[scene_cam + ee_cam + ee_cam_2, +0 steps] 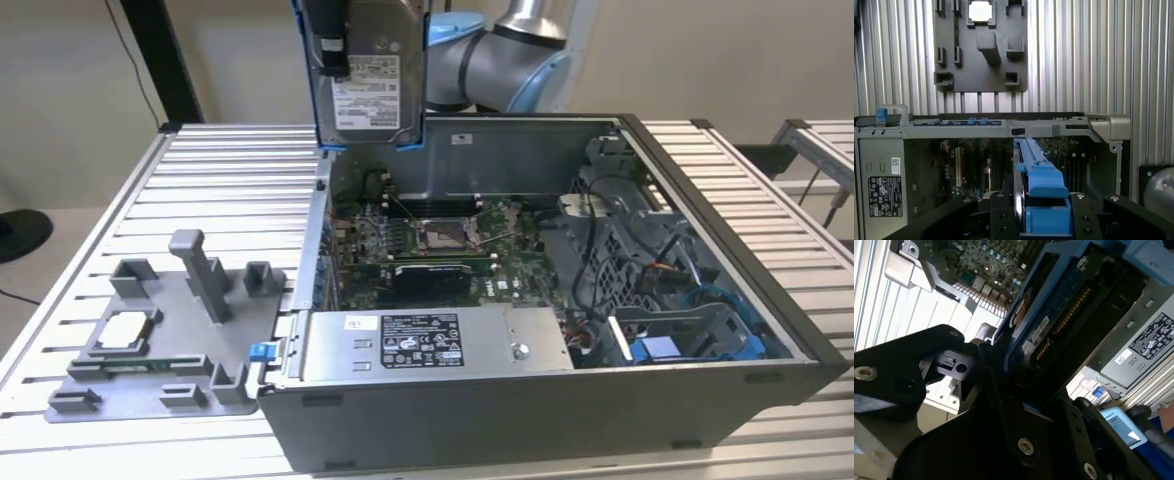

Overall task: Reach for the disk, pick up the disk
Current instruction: 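Pick up the disk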

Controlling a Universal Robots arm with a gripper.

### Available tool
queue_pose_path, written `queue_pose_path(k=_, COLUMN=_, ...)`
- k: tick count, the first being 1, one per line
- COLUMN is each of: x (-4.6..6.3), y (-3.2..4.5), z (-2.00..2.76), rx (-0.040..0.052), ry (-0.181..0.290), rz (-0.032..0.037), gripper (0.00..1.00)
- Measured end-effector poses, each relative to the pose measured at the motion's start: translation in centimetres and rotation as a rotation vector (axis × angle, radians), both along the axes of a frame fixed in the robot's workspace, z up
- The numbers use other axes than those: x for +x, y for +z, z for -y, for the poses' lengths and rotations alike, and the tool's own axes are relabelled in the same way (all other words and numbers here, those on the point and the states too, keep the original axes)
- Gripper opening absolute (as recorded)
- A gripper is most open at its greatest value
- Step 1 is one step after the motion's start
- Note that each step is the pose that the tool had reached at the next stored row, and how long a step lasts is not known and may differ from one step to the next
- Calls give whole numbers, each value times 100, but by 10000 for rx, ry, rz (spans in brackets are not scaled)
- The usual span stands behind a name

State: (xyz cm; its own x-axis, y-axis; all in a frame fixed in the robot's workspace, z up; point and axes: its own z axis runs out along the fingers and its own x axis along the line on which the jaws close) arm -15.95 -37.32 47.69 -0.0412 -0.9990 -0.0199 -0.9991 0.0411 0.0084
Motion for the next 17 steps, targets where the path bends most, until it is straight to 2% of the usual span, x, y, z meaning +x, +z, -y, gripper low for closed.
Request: queue_pose_path(k=17, x=519, y=0, z=0, rx=0, ry=-1, rz=0, gripper=0)
